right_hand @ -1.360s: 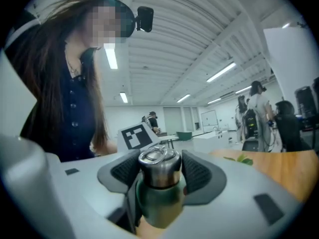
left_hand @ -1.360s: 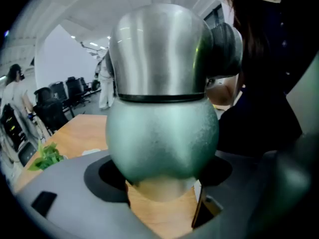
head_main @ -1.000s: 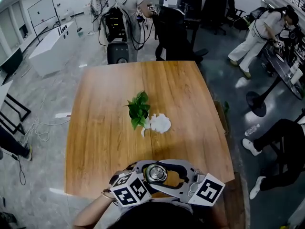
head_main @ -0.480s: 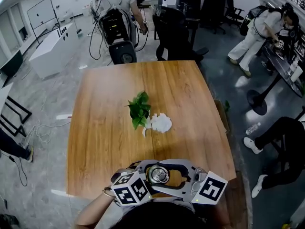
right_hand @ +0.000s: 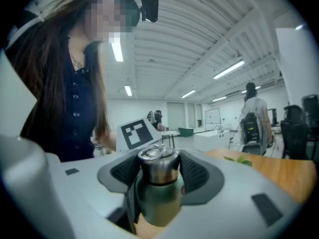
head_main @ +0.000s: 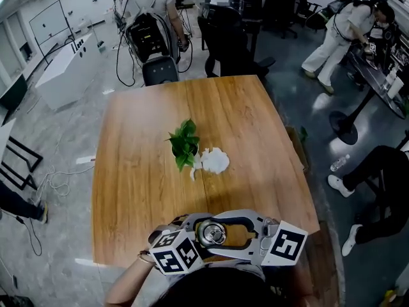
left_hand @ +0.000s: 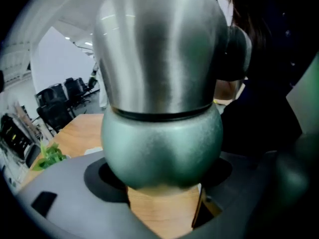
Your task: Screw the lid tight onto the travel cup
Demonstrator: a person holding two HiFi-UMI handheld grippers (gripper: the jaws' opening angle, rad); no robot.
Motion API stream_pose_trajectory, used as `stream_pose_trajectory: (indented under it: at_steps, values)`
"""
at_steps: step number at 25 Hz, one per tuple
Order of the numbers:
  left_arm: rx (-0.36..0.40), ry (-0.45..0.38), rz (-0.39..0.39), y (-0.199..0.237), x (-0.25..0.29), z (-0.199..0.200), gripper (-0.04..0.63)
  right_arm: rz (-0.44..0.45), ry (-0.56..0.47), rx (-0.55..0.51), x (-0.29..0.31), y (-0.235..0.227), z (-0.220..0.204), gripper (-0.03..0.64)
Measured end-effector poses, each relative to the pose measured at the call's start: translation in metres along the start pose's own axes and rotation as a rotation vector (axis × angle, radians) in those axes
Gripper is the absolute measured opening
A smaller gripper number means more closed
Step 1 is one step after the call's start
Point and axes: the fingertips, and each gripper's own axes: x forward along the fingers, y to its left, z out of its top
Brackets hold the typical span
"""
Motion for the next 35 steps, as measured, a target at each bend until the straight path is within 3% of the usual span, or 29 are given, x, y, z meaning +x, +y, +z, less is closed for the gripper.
stream_pose_trajectory:
  at_steps: [3,5,8,12,13,16,17,21,26,30,32,35]
  values:
    - [-0.116,-0.026,0.113,0.020,-0.001,0.001,0.396,-0.132,-0.080,0.032,0.000,-0.016,0.005,0.245]
    - [-0.150,-0.032,0.141,0.024,-0.002,0.002,0.396,-0.168,-0.111,0.057,-0.001,-0.019,0.006,0.242]
    - [-0.132,-0.001,0.160,0.025,-0.002,-0.001,0.396,-0.160,-0.077,0.063,-0.004,-0.017,0.003,0.242]
    - [-0.104,0.130,0.354,0.047,-0.004,-0.014,0.396,-0.230,0.012,0.008,-0.004,-0.026,-0.006,0.242]
    - [-0.120,0.122,0.341,0.047,-0.002,-0.014,0.396,-0.243,-0.006,0.016,-0.003,-0.028,-0.006,0.242]
    - [-0.213,0.019,0.177,0.030,0.005,-0.006,0.396,-0.249,-0.076,0.075,-0.001,-0.031,-0.002,0.244]
    - [-0.228,0.011,0.170,0.030,0.005,-0.006,0.396,-0.255,-0.075,0.073,0.000,-0.031,-0.003,0.244]
    - [-0.209,0.099,0.341,0.051,0.002,-0.021,0.394,-0.347,-0.036,0.035,0.004,-0.036,-0.011,0.244]
    - [-0.255,0.100,0.434,0.063,-0.002,-0.024,0.394,-0.422,-0.053,0.140,-0.001,-0.046,-0.015,0.242]
    - [-0.320,0.118,0.601,0.086,-0.008,-0.027,0.396,-0.544,-0.055,0.237,-0.004,-0.066,-0.017,0.244]
    - [-0.312,0.102,0.629,0.087,-0.007,-0.022,0.396,-0.568,-0.047,0.230,-0.004,-0.069,-0.016,0.244]
    - [-0.269,0.058,0.563,0.076,-0.005,-0.019,0.396,-0.506,-0.031,0.179,-0.006,-0.061,-0.015,0.244]
